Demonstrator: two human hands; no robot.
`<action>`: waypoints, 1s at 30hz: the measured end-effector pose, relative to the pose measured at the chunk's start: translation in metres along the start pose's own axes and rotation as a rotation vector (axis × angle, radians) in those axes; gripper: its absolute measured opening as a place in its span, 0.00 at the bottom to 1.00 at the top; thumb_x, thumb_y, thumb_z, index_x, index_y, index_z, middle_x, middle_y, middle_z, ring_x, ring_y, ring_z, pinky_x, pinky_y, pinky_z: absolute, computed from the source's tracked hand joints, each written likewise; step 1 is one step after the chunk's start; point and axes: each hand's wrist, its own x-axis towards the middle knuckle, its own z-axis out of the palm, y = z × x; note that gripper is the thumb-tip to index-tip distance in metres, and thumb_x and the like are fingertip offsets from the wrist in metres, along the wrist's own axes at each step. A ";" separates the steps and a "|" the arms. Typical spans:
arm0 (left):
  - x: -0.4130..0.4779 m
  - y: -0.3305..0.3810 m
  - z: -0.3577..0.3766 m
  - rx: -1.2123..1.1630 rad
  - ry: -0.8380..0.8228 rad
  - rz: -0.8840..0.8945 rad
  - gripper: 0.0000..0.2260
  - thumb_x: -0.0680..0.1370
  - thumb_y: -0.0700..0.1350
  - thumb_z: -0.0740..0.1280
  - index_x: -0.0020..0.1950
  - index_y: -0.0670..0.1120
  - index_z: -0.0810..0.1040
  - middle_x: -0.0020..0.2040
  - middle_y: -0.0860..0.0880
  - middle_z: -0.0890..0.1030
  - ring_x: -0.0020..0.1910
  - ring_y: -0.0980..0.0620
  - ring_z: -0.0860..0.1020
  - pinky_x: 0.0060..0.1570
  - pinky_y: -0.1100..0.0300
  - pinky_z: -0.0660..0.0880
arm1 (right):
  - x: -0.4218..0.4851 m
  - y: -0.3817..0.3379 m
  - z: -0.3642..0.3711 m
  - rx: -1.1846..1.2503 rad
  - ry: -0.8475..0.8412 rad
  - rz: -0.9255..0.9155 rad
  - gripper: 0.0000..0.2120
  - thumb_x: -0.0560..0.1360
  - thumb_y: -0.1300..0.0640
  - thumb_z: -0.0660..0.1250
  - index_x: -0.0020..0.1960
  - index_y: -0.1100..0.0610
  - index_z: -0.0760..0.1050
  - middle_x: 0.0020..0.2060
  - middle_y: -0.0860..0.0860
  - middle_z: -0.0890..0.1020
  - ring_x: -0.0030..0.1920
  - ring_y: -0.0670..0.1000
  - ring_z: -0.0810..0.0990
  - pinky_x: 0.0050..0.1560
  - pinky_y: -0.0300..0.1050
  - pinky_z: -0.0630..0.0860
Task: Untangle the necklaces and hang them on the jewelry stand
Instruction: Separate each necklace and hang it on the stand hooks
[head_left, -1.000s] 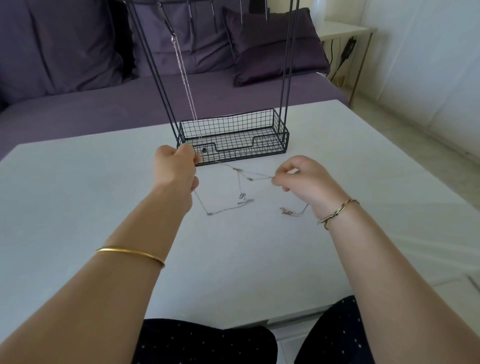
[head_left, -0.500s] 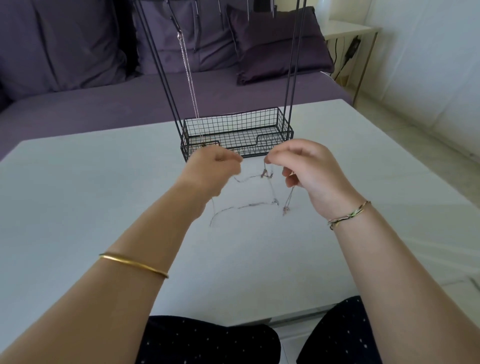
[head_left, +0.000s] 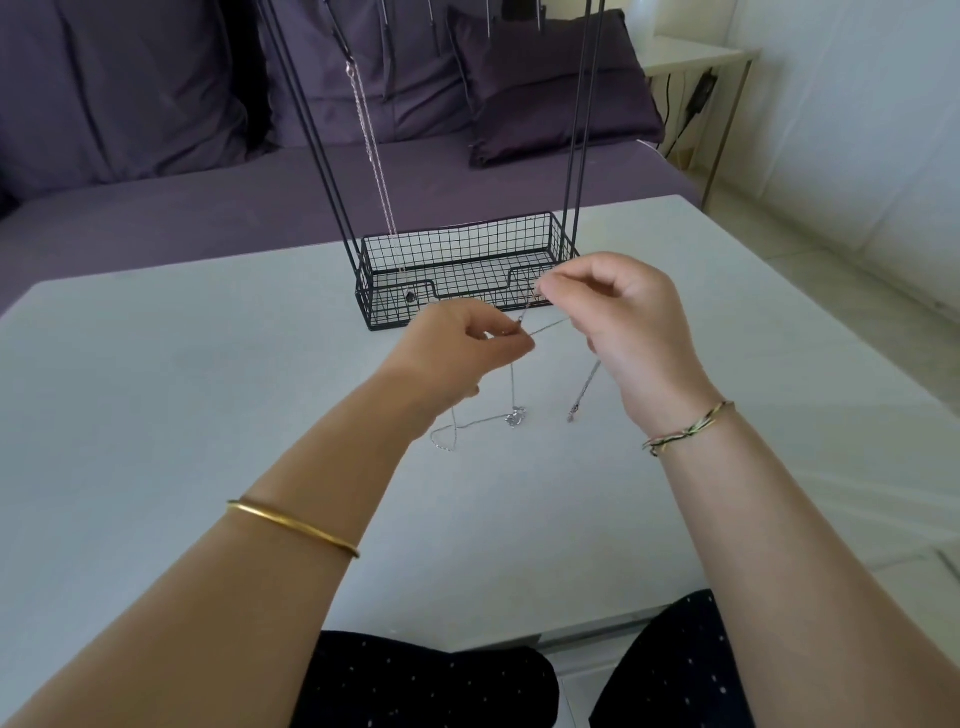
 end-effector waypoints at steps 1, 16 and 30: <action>0.000 0.000 -0.001 -0.029 0.007 0.003 0.07 0.75 0.49 0.70 0.50 0.49 0.82 0.35 0.56 0.75 0.30 0.58 0.70 0.28 0.71 0.69 | 0.001 0.002 -0.002 -0.035 0.033 -0.018 0.04 0.72 0.61 0.70 0.39 0.56 0.80 0.22 0.37 0.74 0.27 0.38 0.71 0.31 0.28 0.65; 0.002 -0.003 -0.011 -0.111 0.128 -0.116 0.06 0.77 0.46 0.66 0.45 0.52 0.83 0.52 0.54 0.81 0.54 0.55 0.75 0.54 0.57 0.73 | 0.001 0.004 -0.004 -0.049 0.068 0.071 0.05 0.75 0.61 0.66 0.40 0.59 0.77 0.25 0.46 0.76 0.30 0.45 0.78 0.42 0.46 0.77; 0.000 0.002 -0.010 -0.324 0.183 -0.100 0.10 0.80 0.40 0.58 0.43 0.46 0.77 0.33 0.50 0.81 0.35 0.52 0.82 0.53 0.54 0.76 | 0.002 0.009 -0.005 -0.132 0.065 0.152 0.07 0.71 0.62 0.67 0.35 0.55 0.76 0.20 0.41 0.70 0.21 0.41 0.65 0.23 0.32 0.61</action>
